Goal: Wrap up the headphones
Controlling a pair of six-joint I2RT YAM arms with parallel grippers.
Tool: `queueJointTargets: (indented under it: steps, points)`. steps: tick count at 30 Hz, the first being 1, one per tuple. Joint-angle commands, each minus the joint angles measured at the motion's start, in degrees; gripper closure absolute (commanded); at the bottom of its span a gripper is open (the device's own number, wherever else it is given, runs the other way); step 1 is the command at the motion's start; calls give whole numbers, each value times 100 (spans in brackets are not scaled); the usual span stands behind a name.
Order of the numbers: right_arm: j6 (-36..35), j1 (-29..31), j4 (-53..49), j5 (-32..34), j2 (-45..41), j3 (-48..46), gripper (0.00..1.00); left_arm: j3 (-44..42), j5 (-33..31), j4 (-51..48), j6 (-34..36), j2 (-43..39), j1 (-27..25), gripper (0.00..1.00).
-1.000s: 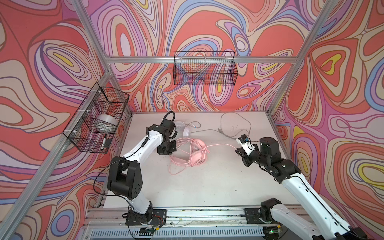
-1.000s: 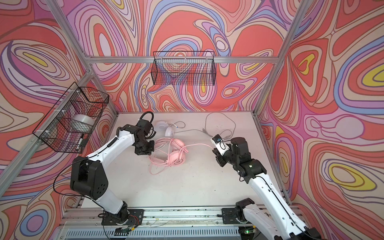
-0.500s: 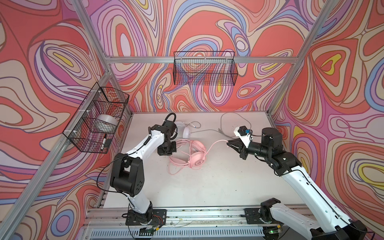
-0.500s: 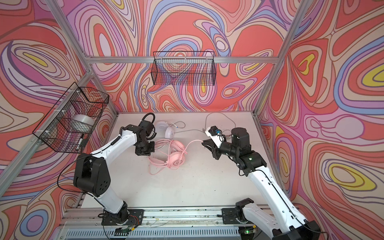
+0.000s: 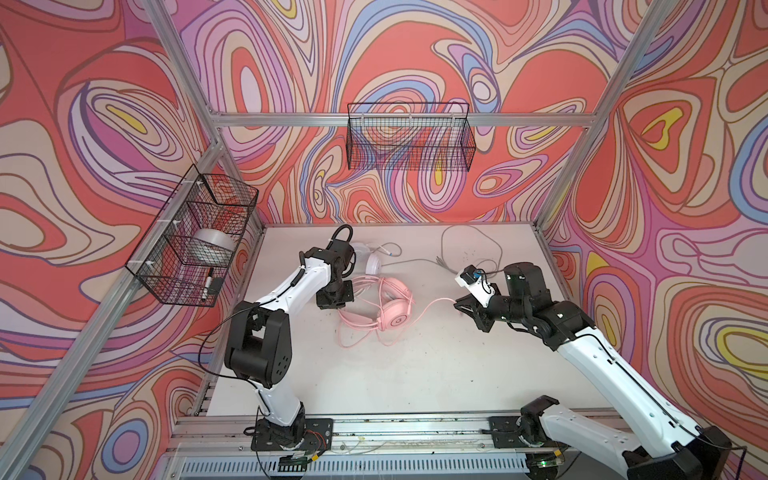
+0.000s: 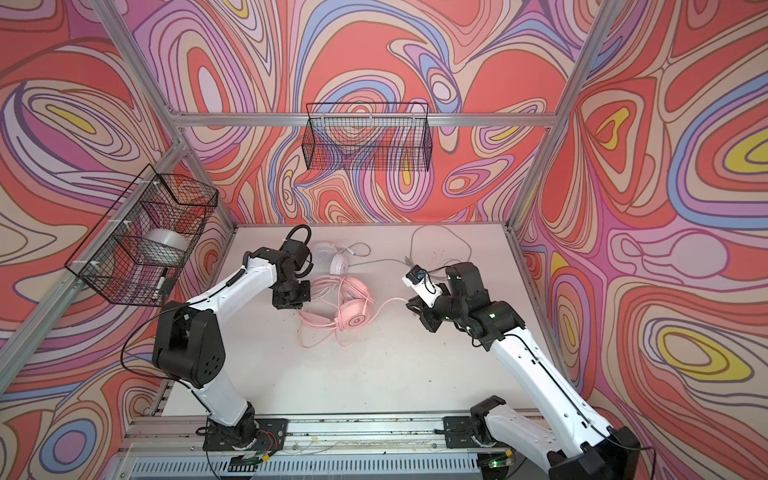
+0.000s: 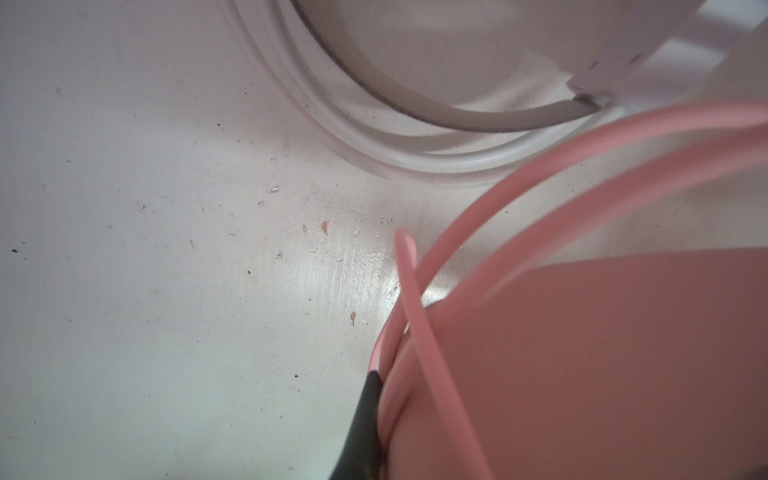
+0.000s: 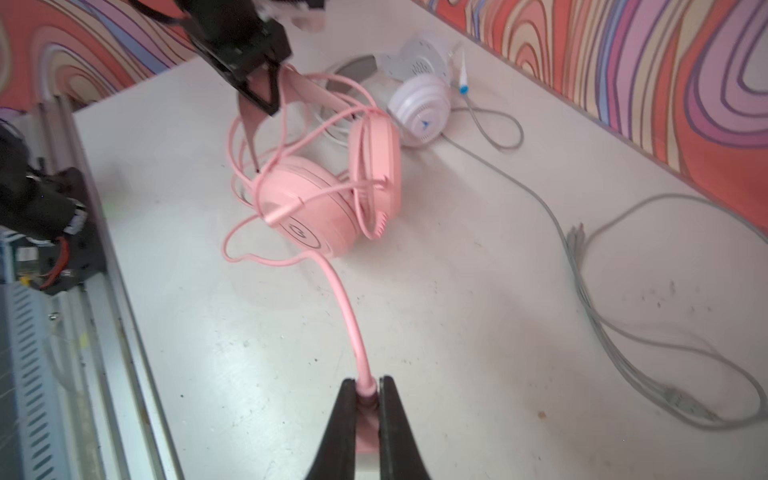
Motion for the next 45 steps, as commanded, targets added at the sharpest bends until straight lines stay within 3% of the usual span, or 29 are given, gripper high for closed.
queueJointTargets:
  steps: [1,9,13,16,20,24,29,35,41,45]
  points:
    - [267,11,-225,1226,331,-260,100,102,359,37,61,-325,6,100]
    - [668,11,759,1297,698,-953,98,-105,424,56,171,-489,5,100]
    - [834,10,798,1105,759,-844,88,-159,429,41,245,-502,11,100]
    - [862,2,744,1080,656,-653,71,-222,507,84,291,-511,9,100]
    - [848,3,425,968,531,-144,60,-273,548,111,300,-511,2,100]
    - [940,10,248,298,673,667,59,-276,588,136,301,-485,-13,100]
    - [1666,393,585,-406,1486,1667,61,-226,660,177,309,-494,-98,100]
    - [2817,953,1537,-636,2529,2131,61,-188,732,134,317,-554,-184,100]
    - [3542,1443,1927,-647,3490,2544,66,-148,766,34,378,-555,-232,100]
    - [3600,1681,1983,-605,3873,2732,66,-135,783,15,379,-555,-252,100]
